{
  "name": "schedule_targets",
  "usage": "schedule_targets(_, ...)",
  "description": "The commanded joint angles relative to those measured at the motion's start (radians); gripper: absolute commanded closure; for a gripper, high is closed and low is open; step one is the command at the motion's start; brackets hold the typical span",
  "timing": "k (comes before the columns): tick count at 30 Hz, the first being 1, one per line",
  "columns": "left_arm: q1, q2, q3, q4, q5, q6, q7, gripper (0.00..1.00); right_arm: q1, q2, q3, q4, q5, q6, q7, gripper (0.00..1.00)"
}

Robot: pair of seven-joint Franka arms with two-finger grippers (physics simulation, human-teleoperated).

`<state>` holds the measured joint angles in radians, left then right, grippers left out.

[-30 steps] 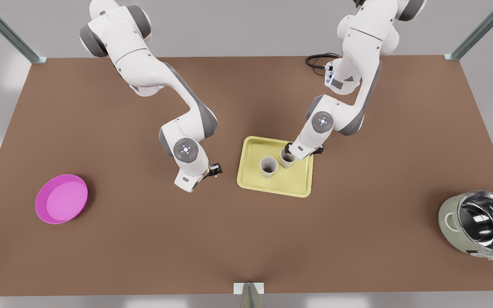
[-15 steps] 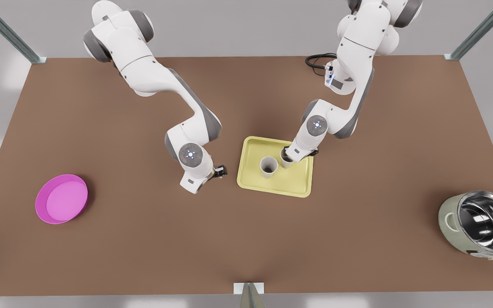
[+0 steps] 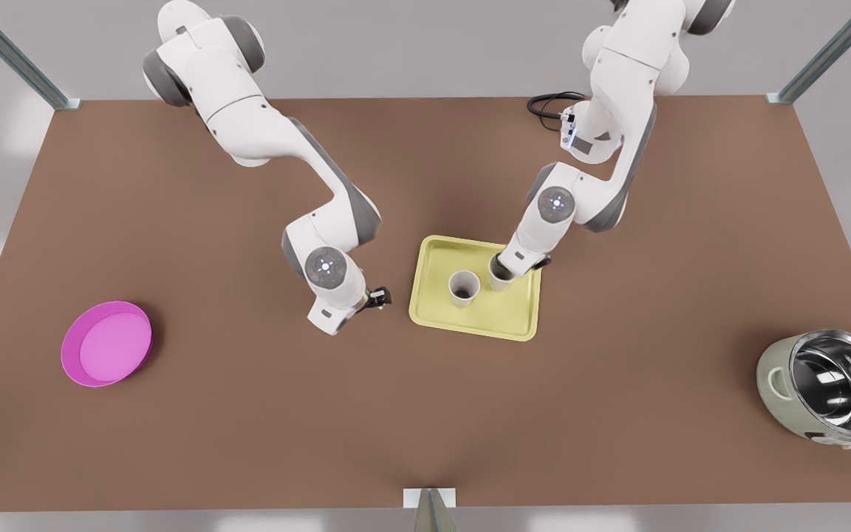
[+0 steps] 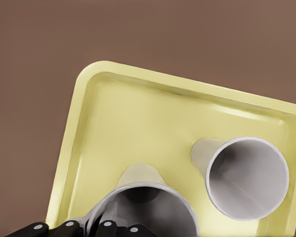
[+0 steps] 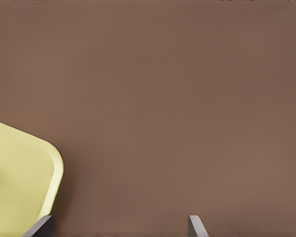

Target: Use the left arm to pick up the white IKEA cup from the tray and place it on the middle-left position; use the right arm to pick up the white IKEA cup from the tray and place it on the middle-right position

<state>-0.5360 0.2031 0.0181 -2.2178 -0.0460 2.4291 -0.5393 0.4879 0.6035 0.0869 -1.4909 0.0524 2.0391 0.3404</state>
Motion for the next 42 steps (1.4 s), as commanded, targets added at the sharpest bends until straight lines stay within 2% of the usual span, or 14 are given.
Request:
schedule_targets(1, 0.019, -0.062, 0.080, -0.045, 0.028, -0.061, 0.192, 0.87, 0.008, -0.002, 0.007, 0.004, 0.003, 0.006, 0.031, 0.00)
schedule_targets(5, 0.027, -0.091, 0.419, -0.056, -0.078, -0.071, 0.762, 0.87, 0.170, 0.070, 0.033, 0.113, 0.001, 0.089, 0.221, 0.00)
schedule_targets(8, 0.126, 0.016, 0.422, -0.046, -0.086, 0.077, 0.881, 0.87, 0.233, 0.098, 0.033, 0.138, 0.000, 0.115, 0.210, 0.00)
schedule_targets(12, 0.146, 0.079, 0.413, -0.040, -0.130, 0.189, 0.889, 0.87, 0.224, 0.168, 0.027, 0.156, 0.000, 0.265, 0.213, 0.00)
schedule_targets(18, 0.146, 0.105, 0.408, -0.042, -0.166, 0.206, 0.889, 0.87, 0.225, 0.200, 0.025, 0.173, 0.000, 0.286, 0.221, 0.00)
schedule_targets(19, 0.146, 0.107, 0.408, -0.042, -0.166, 0.206, 0.889, 0.70, 0.225, 0.202, 0.025, 0.173, 0.000, 0.286, 0.223, 0.00)
schedule_targets(20, 0.146, 0.107, 0.408, -0.042, -0.166, 0.206, 0.891, 0.00, 0.232, 0.202, 0.028, 0.170, 0.003, 0.285, 0.223, 0.00)
schedule_targets(29, 0.146, 0.075, 0.416, -0.028, -0.158, 0.160, 0.900, 0.00, 0.256, 0.268, 0.033, 0.172, -0.002, 0.348, 0.210, 0.00)
schedule_targets(30, 0.146, 0.073, 0.416, -0.028, -0.158, 0.160, 0.900, 0.00, 0.256, 0.275, 0.033, 0.172, -0.003, 0.348, 0.209, 0.06)
schedule_targets(33, 0.148, 0.075, 0.422, -0.029, -0.158, 0.160, 0.932, 0.00, 0.255, 0.275, 0.033, 0.172, -0.003, 0.348, 0.200, 0.55)
schedule_targets(36, 0.148, 0.075, 0.422, -0.031, -0.156, 0.160, 0.934, 0.00, 0.256, 0.280, 0.033, 0.172, -0.005, 0.348, 0.196, 0.65)
schedule_targets(39, 0.148, 0.064, 0.422, -0.028, -0.157, 0.159, 0.929, 0.00, 0.255, 0.280, 0.033, 0.172, -0.003, 0.348, 0.200, 0.93)
schedule_targets(41, 0.148, 0.006, 0.428, 0.065, -0.160, -0.065, 0.901, 0.00, 0.247, 0.272, 0.030, 0.172, 0.003, 0.348, 0.201, 0.94)
schedule_targets(42, 0.148, -0.007, 0.444, 0.183, -0.155, -0.258, 0.872, 0.00, 0.244, 0.259, 0.027, 0.172, 0.006, 0.346, 0.203, 0.94)
